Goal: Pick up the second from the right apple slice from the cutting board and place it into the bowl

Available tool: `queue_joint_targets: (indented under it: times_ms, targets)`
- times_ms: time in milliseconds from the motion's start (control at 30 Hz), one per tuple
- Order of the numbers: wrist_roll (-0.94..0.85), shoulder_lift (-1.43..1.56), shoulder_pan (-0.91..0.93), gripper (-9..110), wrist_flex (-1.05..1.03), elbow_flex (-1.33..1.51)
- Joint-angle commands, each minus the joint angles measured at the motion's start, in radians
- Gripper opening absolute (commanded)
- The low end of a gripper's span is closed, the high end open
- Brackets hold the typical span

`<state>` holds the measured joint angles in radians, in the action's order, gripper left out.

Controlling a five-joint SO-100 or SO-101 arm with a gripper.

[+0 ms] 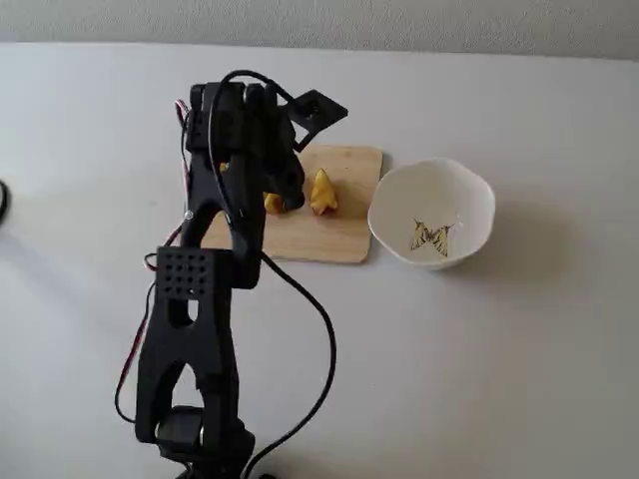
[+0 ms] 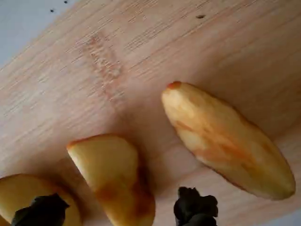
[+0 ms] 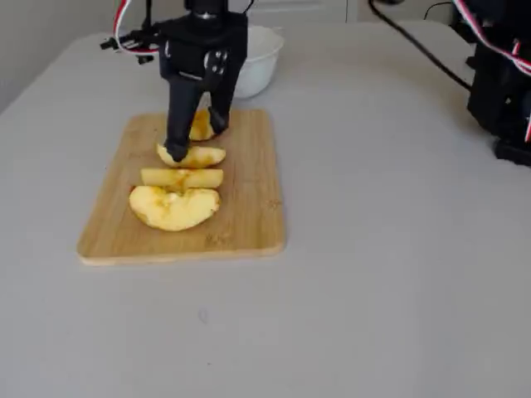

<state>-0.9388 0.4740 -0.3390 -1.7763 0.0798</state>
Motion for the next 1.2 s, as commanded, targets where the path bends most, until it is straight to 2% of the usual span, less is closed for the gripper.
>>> queue_joint_targets:
  times_ms: [0, 133, 300, 533, 800, 967, 1167]
  targets:
    - [-0.006, -0.017, -0.006, 30, -0.031, -0.12]
    - [-0.006, -0.038, -0.008, 20, -0.026, -0.12]
    - [-0.006, -0.049, -0.011, 0, -0.026, -0.12]
    - [0.051, 0.026, -0.072, 0, -0.026, -0.12]
    - [0.17, 0.333, -0.083, 0, -0.038, -0.12]
    - [0.187, 0.503, 0.092, 0, -0.043, -0.098]
    - [0.084, 0.454, 0.383, 0, -0.041, -0.1]
